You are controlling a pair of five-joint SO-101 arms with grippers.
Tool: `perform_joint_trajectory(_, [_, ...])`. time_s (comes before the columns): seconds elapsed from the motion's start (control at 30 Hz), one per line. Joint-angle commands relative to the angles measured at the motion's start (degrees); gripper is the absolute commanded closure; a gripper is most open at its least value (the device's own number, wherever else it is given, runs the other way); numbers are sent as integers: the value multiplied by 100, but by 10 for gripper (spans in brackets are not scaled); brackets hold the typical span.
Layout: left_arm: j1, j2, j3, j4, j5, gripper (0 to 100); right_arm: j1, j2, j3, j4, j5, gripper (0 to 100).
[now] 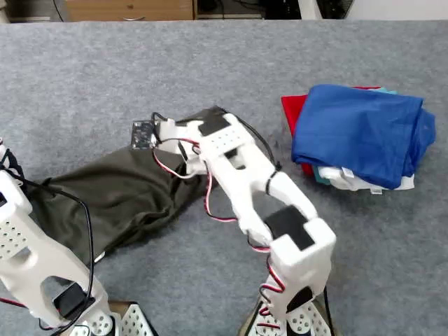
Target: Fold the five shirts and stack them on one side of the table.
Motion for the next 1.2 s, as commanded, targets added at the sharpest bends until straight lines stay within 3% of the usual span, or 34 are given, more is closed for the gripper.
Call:
perform_joint_trajectory(0.0, [-18,-48,-229,70,-44,981,-119,233,-673,35,62,996])
perform_joint_trajectory(0.13, [0,-48,-229,70,-35,981,-136,488,-945,-18,554,978])
perform_joint_trajectory(0.3, [0,-48,-229,70,-26,981,-127,523,-1051,-255,404,698])
perform_joint_trajectory(0.37, [-9,-48,-229,70,-18,981,-145,523,-1147,-176,316,638])
perform_joint_trajectory(0.57, [-18,-75,-229,70,-18,981,-92,523,-1991,862,290,750])
perform_joint_trajectory(0.73, [-35,-110,-273,255,-44,981,215,224,-3160,2840,141,998])
perform_joint_trajectory(0.93, [-9,-119,-352,387,-9,981,295,31,-3600,4387,-448,997])
perform_joint_trajectory(1.17, [-35,-119,-668,466,132,981,-576,400,-3204,3675,-1521,996])
